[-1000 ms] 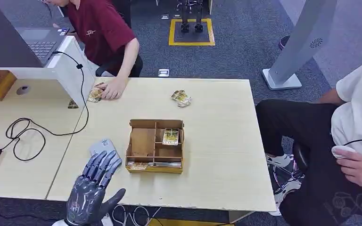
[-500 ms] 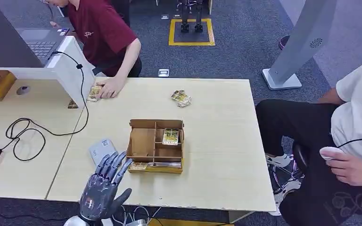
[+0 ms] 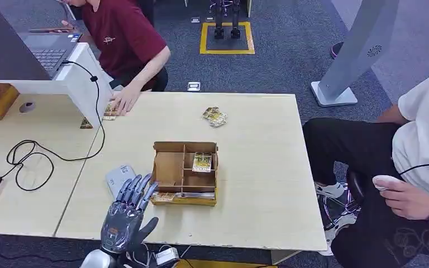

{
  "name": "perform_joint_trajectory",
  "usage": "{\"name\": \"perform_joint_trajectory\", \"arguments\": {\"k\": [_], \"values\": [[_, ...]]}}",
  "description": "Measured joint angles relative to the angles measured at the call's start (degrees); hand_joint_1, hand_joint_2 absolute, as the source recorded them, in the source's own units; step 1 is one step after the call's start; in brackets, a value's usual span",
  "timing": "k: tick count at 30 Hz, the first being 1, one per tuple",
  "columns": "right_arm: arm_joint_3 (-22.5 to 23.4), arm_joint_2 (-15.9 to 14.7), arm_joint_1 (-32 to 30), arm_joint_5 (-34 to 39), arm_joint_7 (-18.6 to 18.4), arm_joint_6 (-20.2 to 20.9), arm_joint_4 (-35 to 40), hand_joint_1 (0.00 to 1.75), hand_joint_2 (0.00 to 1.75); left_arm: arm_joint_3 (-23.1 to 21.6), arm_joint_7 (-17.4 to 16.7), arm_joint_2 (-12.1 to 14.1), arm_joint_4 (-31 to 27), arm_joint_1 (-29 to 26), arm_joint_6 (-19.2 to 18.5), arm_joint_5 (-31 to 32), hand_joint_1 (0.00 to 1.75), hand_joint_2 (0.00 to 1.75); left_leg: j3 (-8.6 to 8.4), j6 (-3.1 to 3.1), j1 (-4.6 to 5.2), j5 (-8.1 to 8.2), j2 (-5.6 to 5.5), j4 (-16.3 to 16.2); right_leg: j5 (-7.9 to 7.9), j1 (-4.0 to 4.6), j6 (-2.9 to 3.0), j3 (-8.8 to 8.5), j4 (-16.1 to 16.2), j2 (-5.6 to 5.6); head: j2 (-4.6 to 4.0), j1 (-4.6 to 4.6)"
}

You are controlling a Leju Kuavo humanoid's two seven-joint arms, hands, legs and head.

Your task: Pass the card to the sensor for recognition and then transmit it.

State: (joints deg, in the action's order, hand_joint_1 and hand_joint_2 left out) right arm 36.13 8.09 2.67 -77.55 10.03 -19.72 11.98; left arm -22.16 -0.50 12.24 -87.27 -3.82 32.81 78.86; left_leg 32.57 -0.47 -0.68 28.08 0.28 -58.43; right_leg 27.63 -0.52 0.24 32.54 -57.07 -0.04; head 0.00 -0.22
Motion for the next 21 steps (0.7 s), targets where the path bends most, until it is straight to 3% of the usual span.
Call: {"name": "perform_joint_trajectory", "arguments": {"k": [21], "values": [[0.0,0.0,0.1,0.0,0.0,0.0,0.0,0.0,1.75,0.0,-1.4,-2.5,4.2,1.4,0.2,1.6,0.0,1.75,0.0,0.0,0.0,0.0,0.0,0.0,0.0,0.0,0.0,0.0,0.0,0.0,0.0,-0.02]]}}
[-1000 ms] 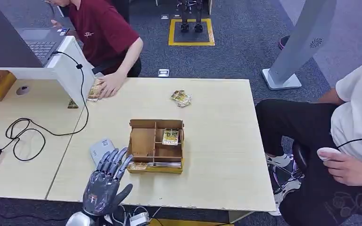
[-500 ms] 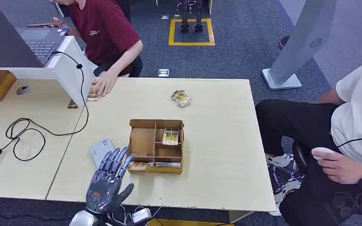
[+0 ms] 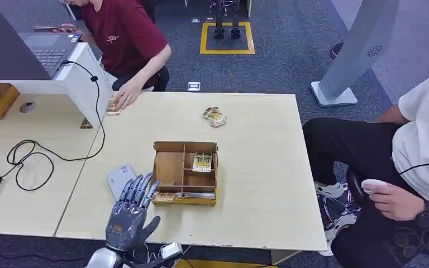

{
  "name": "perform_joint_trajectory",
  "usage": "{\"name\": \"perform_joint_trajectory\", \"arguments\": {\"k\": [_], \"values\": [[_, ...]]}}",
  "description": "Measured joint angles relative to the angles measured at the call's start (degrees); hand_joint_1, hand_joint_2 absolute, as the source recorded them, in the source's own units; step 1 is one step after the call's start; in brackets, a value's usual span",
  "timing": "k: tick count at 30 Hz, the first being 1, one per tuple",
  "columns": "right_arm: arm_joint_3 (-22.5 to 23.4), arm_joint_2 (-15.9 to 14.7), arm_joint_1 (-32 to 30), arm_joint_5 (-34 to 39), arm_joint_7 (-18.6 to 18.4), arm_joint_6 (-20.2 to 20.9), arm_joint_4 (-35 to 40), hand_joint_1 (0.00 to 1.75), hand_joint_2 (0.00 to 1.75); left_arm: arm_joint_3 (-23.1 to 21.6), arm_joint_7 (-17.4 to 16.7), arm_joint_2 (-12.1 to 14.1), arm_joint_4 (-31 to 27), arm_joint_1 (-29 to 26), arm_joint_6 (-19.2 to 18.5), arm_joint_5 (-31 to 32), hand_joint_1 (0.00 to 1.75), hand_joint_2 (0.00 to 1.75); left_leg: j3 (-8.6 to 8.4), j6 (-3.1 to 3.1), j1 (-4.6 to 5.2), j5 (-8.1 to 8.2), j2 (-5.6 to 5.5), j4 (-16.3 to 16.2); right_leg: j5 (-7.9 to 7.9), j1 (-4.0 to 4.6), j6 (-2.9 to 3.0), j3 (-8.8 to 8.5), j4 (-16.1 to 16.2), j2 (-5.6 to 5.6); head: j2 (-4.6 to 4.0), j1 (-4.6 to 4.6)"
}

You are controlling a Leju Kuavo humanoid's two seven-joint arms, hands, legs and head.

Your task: Pass the card to the sensor for recognition and then transmit it.

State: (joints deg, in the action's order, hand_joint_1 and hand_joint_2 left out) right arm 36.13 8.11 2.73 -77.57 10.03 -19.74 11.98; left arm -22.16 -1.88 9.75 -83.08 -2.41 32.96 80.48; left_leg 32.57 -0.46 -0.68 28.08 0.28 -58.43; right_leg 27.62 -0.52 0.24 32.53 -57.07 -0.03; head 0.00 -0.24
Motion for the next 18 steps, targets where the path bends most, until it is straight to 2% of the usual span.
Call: {"name": "perform_joint_trajectory", "arguments": {"k": [15,16,18], "values": [[0.0,0.0,0.1,-0.1,0.0,0.0,0.0,0.0,1.75,0.0,-0.6,-1.8,4.9,1.4,0.1,-1.1,0.0,1.75,0.0,0.0,0.0,0.0,0.0,0.0,0.0,0.0,0.0,0.0,0.0,0.0,0.0,0.0],[0.0,0.0,0.1,-0.1,0.0,0.0,0.0,0.0,1.75,0.0,-0.5,-1.9,5.1,1.5,0.1,-1.3,1.75,1.75,0.0,0.0,0.0,0.0,0.0,0.0,0.0,0.0,0.0,0.0,0.0,0.0,0.0,0.02],[0.0,0.0,0.1,-0.1,0.0,0.0,0.0,0.0,1.75,0.0,-0.3,-2.1,5.4,1.6,0.1,-2.1,1.75,1.75,0.0,0.0,0.0,0.0,0.0,0.0,0.0,0.0,0.0,0.0,0.0,0.0,-0.02,0.02]]}}
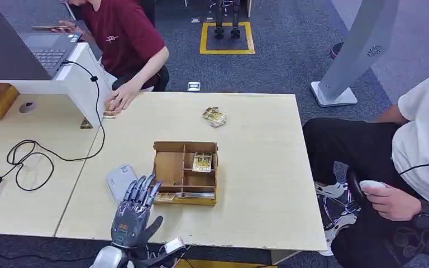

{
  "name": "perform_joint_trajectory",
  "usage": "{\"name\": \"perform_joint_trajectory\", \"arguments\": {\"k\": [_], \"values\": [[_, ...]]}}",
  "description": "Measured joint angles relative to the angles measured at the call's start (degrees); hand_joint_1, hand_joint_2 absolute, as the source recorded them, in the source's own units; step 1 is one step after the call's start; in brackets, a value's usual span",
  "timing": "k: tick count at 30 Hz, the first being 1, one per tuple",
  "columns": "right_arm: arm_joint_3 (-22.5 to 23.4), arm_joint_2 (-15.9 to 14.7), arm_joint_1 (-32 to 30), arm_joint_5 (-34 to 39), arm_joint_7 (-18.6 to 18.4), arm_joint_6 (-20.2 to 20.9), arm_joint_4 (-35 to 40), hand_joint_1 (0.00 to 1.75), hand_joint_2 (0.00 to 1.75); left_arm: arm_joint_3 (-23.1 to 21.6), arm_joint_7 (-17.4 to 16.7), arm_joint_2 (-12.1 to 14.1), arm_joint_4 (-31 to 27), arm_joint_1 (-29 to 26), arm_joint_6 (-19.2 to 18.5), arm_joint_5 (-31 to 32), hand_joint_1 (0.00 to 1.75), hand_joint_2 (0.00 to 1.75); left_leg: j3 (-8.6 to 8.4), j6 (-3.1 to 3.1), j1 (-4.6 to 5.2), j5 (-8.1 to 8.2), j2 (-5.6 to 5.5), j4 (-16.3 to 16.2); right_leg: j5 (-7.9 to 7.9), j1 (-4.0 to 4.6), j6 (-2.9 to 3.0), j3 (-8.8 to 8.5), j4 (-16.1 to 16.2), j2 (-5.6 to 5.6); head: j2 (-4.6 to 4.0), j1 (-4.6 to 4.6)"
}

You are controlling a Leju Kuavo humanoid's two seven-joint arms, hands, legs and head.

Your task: Pass the card to the sensor for recognition and then transmit it.

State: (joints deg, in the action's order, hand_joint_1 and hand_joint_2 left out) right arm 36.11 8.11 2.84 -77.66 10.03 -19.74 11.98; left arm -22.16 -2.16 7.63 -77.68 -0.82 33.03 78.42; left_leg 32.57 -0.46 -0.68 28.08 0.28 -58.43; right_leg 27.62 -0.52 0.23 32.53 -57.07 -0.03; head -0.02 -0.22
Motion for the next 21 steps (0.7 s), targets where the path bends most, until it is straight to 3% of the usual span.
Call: {"name": "perform_joint_trajectory", "arguments": {"k": [21], "values": [[0.0,0.0,0.1,-0.1,-0.6,0.1,0.0,0.0,1.75,0.0,3.1,-0.6,0.9,0.8,-2.0,-7.4,1.75,1.75,-0.02,0.0,0.0,0.0,-0.02,0.0,0.0,0.0,0.0,-0.04,0.0,0.01,0.02,0.0]]}}
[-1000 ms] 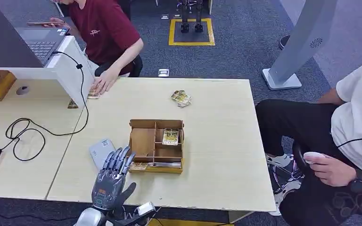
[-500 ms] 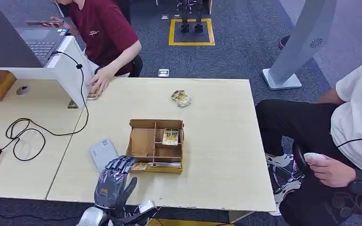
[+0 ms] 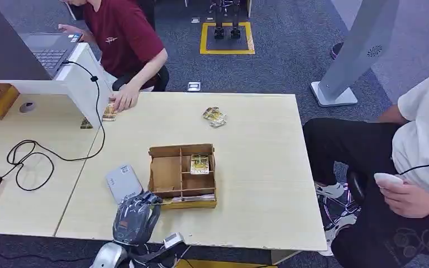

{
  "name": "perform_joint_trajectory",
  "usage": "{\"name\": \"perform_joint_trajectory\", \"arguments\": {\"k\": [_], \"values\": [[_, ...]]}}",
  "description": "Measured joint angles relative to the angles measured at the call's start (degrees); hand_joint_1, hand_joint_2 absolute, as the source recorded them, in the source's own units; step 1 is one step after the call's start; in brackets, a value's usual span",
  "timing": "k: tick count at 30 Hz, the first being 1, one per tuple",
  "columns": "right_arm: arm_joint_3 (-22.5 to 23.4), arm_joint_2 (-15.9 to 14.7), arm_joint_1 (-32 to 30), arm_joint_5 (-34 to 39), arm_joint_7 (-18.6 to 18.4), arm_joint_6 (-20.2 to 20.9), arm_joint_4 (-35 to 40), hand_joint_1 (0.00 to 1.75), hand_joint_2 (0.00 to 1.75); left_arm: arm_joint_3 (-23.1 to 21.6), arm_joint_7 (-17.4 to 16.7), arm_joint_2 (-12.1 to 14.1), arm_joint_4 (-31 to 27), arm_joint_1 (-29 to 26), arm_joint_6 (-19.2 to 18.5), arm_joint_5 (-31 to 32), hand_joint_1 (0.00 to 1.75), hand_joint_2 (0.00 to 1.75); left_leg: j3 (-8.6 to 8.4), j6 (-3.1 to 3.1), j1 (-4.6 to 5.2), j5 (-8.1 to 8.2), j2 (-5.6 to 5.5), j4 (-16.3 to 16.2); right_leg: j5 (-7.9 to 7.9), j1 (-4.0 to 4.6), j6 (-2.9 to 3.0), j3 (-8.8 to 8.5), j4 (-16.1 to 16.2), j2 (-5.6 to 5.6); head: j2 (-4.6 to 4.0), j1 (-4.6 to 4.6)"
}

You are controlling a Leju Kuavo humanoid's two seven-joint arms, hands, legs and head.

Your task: Pass the card to the sensor for recognition and then transmit it.

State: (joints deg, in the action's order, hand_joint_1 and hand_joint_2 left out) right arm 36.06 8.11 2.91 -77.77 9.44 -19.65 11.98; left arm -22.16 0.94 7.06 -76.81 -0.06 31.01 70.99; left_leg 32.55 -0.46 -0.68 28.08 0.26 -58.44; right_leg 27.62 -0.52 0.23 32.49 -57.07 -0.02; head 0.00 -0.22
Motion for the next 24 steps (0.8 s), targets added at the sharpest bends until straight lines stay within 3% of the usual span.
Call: {"name": "perform_joint_trajectory", "arguments": {"k": [4,8,12,17,24], "values": [[0.0,0.0,0.0,0.1,0.0,-0.1,0.0,0.0,1.75,0.1,3.2,-0.2,-0.6,-0.1,-0.2,-6.4,1.75,1.75,0.0,0.0,0.0,0.0,-0.01,0.0,0.0,0.0,0.0,0.0,0.0,0.01,0.0,0.0],[0.0,0.0,-0.1,0.3,0.1,-0.3,0.0,0.0,1.75,0.6,4.2,0.0,-5.7,0.1,-2.6,-10.1,1.75,1.75,0.0,0.01,0.0,-0.01,-0.02,0.0,0.0,0.0,0.0,0.0,0.0,0.02,0.0,0.0],[0.0,0.0,-0.3,0.3,0.1,-0.4,0.0,0.0,1.75,0.7,6.2,0.3,-9.8,0.2,-2.3,-13.0,1.75,1.75,-0.01,0.01,0.0,-0.01,-0.03,0.0,0.0,0.0,0.0,0.01,0.0,0.03,0.0,0.0],[0.0,0.0,-0.4,0.3,0.8,-0.3,0.0,0.0,1.75,2.4,6.7,4.0,-17.3,5.5,-3.3,-18.1,1.75,1.75,-0.01,-0.05,-0.02,-0.06,-0.07,0.0,-0.02,0.01,0.02,0.02,-0.1,0.07,0.0,0.0],[0.0,0.0,-0.3,-0.1,0.8,-0.2,0.0,0.0,1.75,8.4,4.4,9.2,-19.1,16.7,-8.6,-20.4,1.75,1.75,-0.06,-0.16,-0.02,-0.18,-0.04,0.0,-0.1,0.01,0.14,0.05,-0.3,0.06,0.0,-0.04]]}}
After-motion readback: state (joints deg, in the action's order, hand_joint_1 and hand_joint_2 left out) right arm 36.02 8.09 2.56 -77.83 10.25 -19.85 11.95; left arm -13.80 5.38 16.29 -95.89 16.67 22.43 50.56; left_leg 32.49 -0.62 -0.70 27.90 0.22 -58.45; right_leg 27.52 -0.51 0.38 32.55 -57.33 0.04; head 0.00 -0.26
